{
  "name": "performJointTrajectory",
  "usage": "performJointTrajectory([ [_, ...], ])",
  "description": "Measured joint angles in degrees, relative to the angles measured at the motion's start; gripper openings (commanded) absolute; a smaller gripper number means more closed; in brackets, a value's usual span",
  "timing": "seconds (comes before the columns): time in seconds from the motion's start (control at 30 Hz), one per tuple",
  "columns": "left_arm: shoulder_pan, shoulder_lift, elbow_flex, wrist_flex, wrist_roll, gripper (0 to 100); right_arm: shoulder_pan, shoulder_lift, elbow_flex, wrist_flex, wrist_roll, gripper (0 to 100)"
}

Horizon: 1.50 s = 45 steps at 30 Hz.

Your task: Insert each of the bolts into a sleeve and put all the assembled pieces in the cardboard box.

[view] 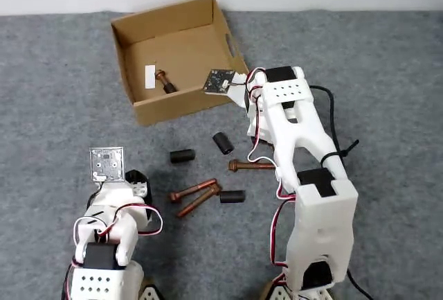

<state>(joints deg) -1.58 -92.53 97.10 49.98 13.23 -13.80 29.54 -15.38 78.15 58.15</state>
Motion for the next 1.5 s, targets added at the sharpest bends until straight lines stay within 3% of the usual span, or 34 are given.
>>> performJointTrajectory([
  [0.27,0.0,0.0,0.0,0.0,0.0,1,-0.1,5.9,-0.4,-1.0,0.1,16.2],
  [0.4,0.0,0.0,0.0,0.0,0.0,1,0.2,7.6,-0.6,-3.2,0.1,0.7],
  [0.73,0.0,0.0,0.0,0.0,0.0,1,0.4,7.5,-2.2,-5.5,0.1,0.9],
  [0.87,0.0,0.0,0.0,0.0,0.0,1,-0.7,3.5,-2.1,-1.1,-0.7,0.9],
  [1.0,0.0,0.0,0.0,0.0,0.0,1,-3.2,-3.3,-2.1,5.3,-10.9,0.8],
  [1.3,0.0,0.0,0.0,0.0,0.0,1,-5.1,-15.7,-2.1,16.3,-43.4,0.8],
  [1.5,0.0,0.0,0.0,0.0,0.0,1,-5.2,-24.3,-2.1,22.2,-56.7,0.8],
])
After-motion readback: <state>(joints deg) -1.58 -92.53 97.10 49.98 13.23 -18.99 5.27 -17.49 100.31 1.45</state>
